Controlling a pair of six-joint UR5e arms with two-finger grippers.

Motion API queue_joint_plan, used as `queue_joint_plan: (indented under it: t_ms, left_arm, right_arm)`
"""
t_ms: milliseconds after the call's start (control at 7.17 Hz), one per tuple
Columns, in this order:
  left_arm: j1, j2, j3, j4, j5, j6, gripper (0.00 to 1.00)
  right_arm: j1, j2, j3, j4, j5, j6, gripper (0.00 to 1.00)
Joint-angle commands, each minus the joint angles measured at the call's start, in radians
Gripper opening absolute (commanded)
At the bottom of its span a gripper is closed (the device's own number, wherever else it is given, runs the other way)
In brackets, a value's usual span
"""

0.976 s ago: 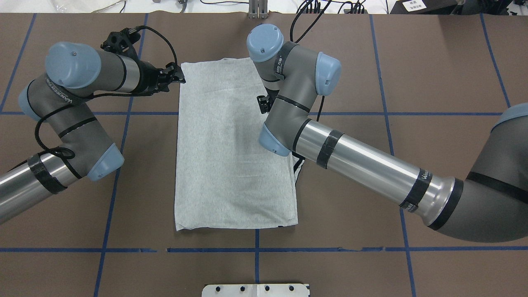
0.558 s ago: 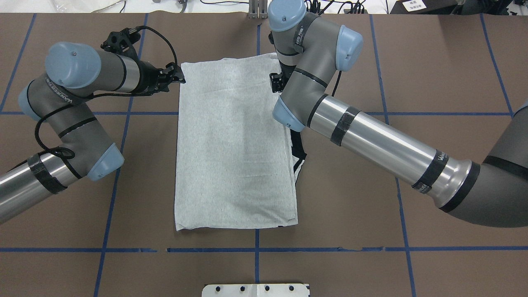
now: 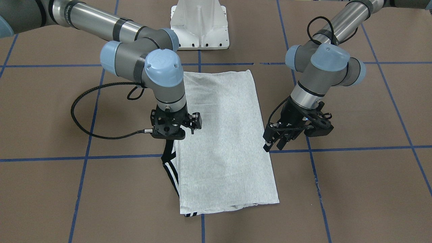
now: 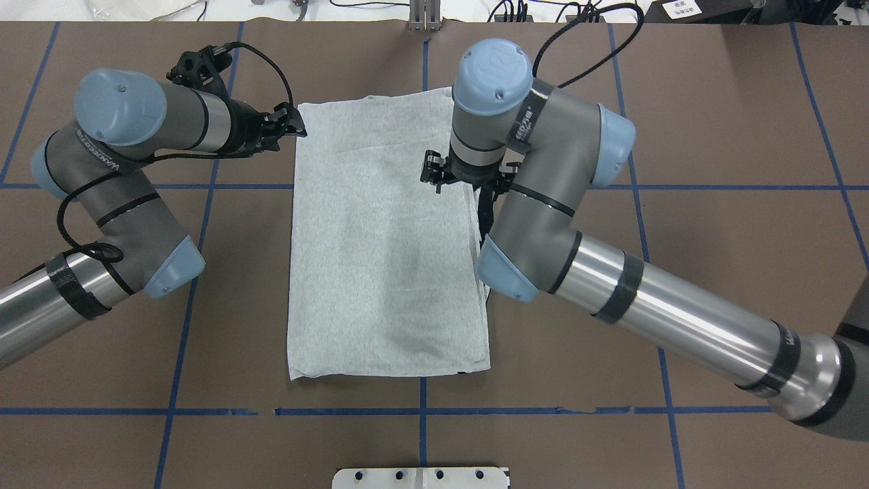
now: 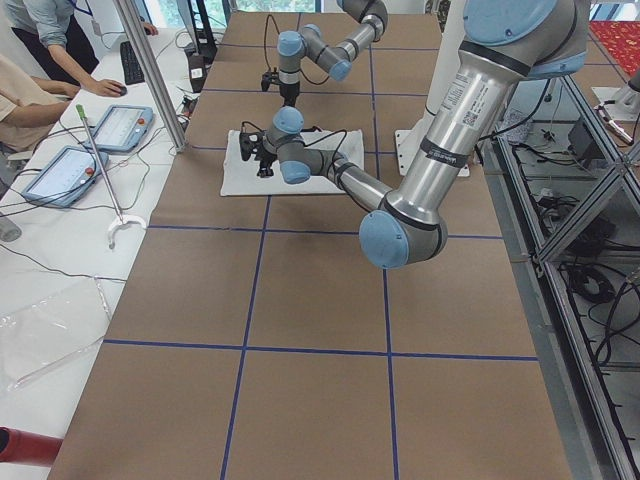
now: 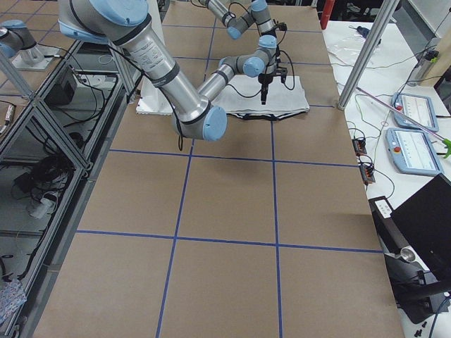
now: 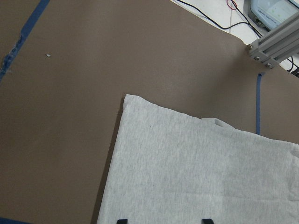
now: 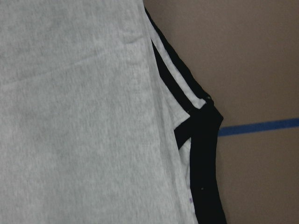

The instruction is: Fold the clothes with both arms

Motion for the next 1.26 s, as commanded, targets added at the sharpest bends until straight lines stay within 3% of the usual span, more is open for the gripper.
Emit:
queue_joint_plan:
  t_ms: [0, 139, 279, 558, 697, 1116]
  left_arm:
    - [0.0, 0.0, 0.0, 0.0, 0.0, 0.0, 0.61]
    - [0.0, 0.0, 0.0, 0.0, 0.0, 0.0, 0.62]
    - [0.0, 0.0, 0.0, 0.0, 0.0, 0.0, 0.61]
    - [0.0, 0.002, 0.0, 0.0, 0.0, 0.0, 0.61]
    - [0.0, 0.002, 0.0, 0.0, 0.002, 0.0, 0.62]
    - [0.0, 0.002, -0.002, 0.0, 0.002, -0.002, 0.62]
  right_arm:
    - [-0.083, -0.113, 0.151, 0.097, -0.051, 0.363, 1.0]
    - [-0.184, -0.114, 0.153, 0.11, -0.234, 0.544, 1.0]
    - [-0.238, -0.118, 0.161, 0.123, -0.299, 0.58, 1.0]
    - [-0.29, -0.243, 0.307, 0.124, -0.3, 0.647, 1.0]
    - [-0.321, -0.27, 0.337, 0.122, -0.307, 0.702, 0.99]
    - [-0.358, -0.293, 0.32, 0.127, -0.312, 0.782, 0.98]
